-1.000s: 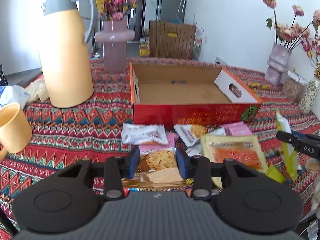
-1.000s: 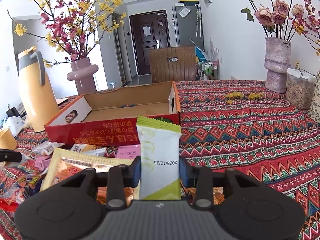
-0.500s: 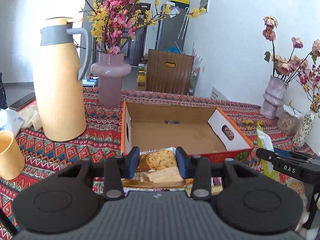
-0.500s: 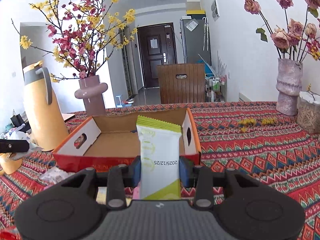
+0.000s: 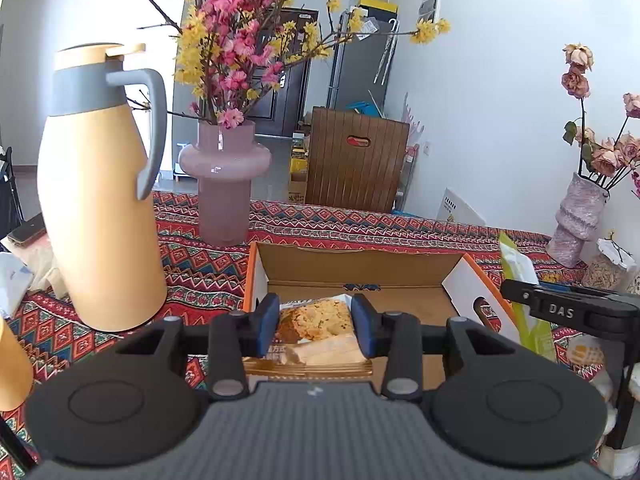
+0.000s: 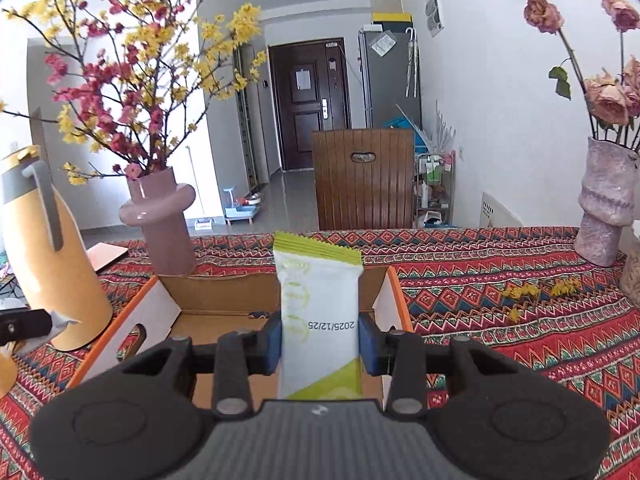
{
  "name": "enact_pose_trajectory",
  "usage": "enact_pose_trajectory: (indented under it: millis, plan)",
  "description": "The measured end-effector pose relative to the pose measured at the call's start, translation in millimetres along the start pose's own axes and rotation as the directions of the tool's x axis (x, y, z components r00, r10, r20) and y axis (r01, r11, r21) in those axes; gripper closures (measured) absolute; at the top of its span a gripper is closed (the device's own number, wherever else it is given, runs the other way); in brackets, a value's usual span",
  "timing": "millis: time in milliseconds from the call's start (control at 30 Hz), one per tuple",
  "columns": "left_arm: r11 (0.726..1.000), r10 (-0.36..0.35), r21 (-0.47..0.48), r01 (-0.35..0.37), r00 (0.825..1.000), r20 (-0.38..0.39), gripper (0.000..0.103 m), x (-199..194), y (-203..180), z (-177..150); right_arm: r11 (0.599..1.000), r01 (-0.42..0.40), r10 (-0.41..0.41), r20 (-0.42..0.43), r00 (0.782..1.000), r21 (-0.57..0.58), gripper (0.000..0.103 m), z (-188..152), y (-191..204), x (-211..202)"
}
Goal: Organize snacks
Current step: 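Carry the cookie packet in the left gripper and snack bar in the right gripper over the box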
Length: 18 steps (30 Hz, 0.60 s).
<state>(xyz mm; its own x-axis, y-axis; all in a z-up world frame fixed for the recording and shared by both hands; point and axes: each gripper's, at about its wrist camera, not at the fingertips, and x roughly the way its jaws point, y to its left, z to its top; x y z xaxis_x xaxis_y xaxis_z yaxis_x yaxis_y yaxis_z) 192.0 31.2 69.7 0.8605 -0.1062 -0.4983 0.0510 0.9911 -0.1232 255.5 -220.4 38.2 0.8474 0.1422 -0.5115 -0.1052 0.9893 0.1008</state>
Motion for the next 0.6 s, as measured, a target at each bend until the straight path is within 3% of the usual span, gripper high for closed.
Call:
enact_pose_trajectory:
  millis: [333,600]
  plan:
    - [0.999,-0.010,0.034,0.013,0.995,-0.100,0.062,56.9,-7.0,3.6,1.000,0.001,-0.003,-0.113,0.994,-0.023,0.066,3.9,8.9,60.3]
    - [0.998,0.005,0.058,0.007,0.980,-0.200,0.062,96.7,-11.2,-12.5,1.000,-0.001,-0.002,-0.177,0.984,-0.014,0.066,-9.3,3.3,85.5]
